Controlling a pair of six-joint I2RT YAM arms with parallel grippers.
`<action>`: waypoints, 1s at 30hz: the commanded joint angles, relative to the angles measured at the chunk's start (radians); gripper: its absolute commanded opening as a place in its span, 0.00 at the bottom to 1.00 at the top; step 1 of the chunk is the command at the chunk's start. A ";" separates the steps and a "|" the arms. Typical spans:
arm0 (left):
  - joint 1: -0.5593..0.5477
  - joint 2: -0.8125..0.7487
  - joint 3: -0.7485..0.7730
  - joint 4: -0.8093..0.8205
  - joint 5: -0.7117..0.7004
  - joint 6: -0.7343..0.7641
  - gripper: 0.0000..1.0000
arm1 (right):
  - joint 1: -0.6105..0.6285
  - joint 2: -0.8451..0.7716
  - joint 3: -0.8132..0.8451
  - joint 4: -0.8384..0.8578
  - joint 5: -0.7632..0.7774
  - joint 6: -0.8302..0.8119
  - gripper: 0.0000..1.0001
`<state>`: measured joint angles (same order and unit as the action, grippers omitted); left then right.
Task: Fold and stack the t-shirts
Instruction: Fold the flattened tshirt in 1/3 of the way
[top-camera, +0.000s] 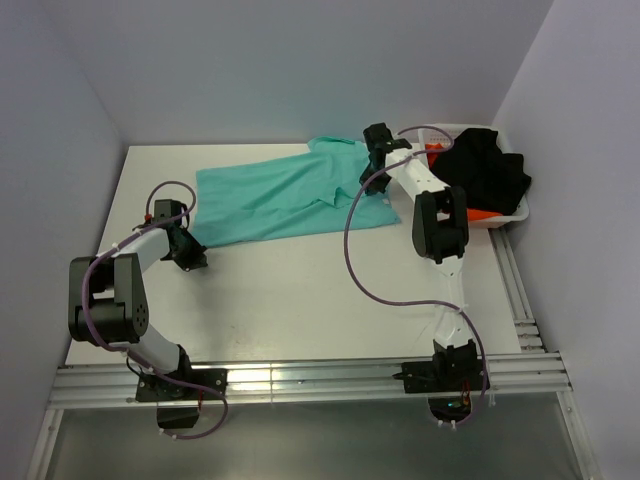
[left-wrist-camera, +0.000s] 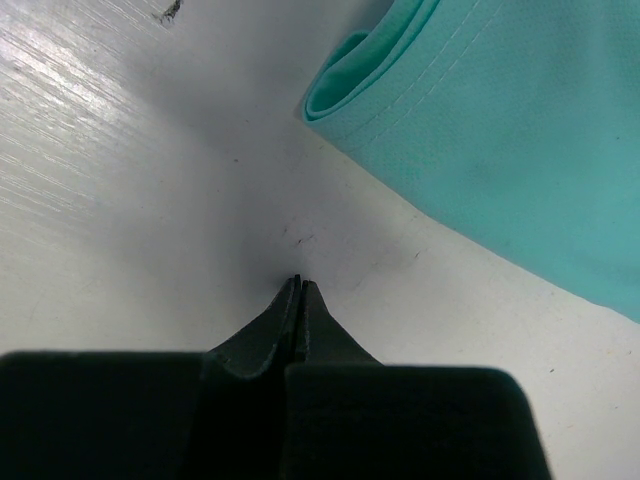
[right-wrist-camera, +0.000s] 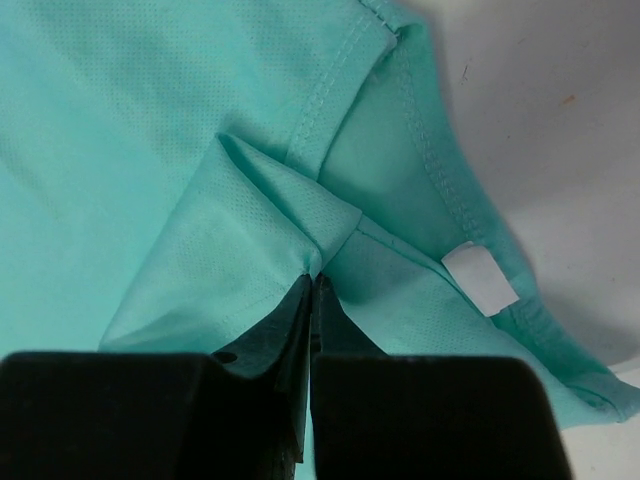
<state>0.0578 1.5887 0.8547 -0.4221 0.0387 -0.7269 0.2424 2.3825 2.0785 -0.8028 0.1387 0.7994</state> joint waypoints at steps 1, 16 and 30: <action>0.002 0.019 -0.006 0.020 0.001 -0.008 0.00 | 0.008 0.020 0.058 -0.029 0.032 0.009 0.00; 0.002 0.028 -0.023 0.025 0.009 0.001 0.00 | -0.011 0.102 0.218 0.238 -0.257 0.237 0.30; 0.002 -0.035 0.018 -0.030 -0.002 0.006 0.00 | -0.031 0.022 0.241 0.383 -0.255 0.229 0.93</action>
<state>0.0578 1.5917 0.8551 -0.4171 0.0517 -0.7258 0.2321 2.5786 2.3375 -0.4721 -0.1463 1.1011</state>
